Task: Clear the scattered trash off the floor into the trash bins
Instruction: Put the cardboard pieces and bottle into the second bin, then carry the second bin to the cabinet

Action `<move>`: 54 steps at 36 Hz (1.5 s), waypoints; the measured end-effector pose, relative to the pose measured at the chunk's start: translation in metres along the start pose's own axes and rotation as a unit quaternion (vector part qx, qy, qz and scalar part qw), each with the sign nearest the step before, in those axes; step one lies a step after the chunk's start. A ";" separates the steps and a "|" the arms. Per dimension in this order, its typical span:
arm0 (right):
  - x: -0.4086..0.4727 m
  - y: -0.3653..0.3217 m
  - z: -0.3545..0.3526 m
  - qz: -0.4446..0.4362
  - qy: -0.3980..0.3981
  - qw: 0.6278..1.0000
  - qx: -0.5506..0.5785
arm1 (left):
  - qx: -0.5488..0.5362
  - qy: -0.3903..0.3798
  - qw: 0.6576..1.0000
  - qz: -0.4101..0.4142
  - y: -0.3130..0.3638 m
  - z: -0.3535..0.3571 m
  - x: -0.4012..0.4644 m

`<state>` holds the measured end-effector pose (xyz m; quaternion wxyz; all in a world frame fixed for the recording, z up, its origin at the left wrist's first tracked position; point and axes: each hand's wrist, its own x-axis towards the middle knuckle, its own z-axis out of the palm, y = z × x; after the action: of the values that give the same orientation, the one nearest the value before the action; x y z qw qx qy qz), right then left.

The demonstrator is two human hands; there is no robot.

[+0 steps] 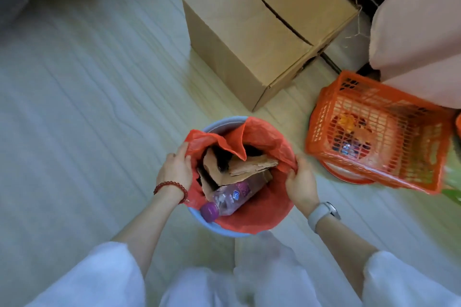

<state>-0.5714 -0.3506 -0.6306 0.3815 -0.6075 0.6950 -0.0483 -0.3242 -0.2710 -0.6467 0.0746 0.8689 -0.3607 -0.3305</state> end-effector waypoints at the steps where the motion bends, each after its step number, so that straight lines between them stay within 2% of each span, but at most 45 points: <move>1: -0.011 -0.015 -0.006 -0.002 -0.006 1.000 -0.013 | -0.013 0.004 1.000 -0.015 -0.009 -0.013 -0.016; 4: -0.050 -0.064 -0.020 -0.021 -0.036 0.998 -0.053 | -0.043 0.012 0.996 -0.071 -0.039 -0.055 -0.063; 9: -0.115 -0.152 -0.016 -0.102 -0.111 0.980 -0.134 | -0.107 0.040 0.982 -0.151 -0.105 -0.127 -0.142; 16: -0.253 -0.291 0.044 -0.123 -0.208 0.956 -0.164 | -0.213 0.117 0.925 -0.293 -0.220 -0.213 -0.283; 24: -0.435 -0.389 0.183 -0.255 -0.308 0.872 -0.282 | -0.278 0.199 0.850 -0.402 -0.393 -0.301 -0.442; 32: -0.628 -0.485 0.310 -0.404 -0.392 0.768 -0.305 | -0.315 0.291 0.758 -0.492 -0.554 -0.363 -0.567; 34: -0.659 -0.506 0.335 -0.430 -0.391 0.751 -0.312 | -0.322 0.307 0.744 -0.499 -0.581 -0.373 -0.579; 39: -0.739 -0.563 0.419 -0.480 -0.392 0.718 -0.316 | -0.355 0.337 0.685 -0.540 -0.670 -0.408 -0.597; 47: -0.829 -0.656 0.609 -0.511 -0.420 0.673 -0.333 | -0.414 0.327 0.618 -0.583 -0.850 -0.460 -0.577; 50: -0.855 -0.685 0.668 -0.513 -0.413 0.667 -0.349 | -0.442 0.314 0.611 -0.577 -0.916 -0.480 -0.562; 54: -0.892 -0.719 0.729 -0.517 -0.391 0.677 -0.347 | -0.479 0.323 0.594 -0.561 -0.989 -0.503 -0.547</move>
<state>0.4127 0.5392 -0.3418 0.2944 -0.9224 0.0238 0.2489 0.2775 0.7645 -0.3385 0.3913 0.7891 0.4554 -0.1301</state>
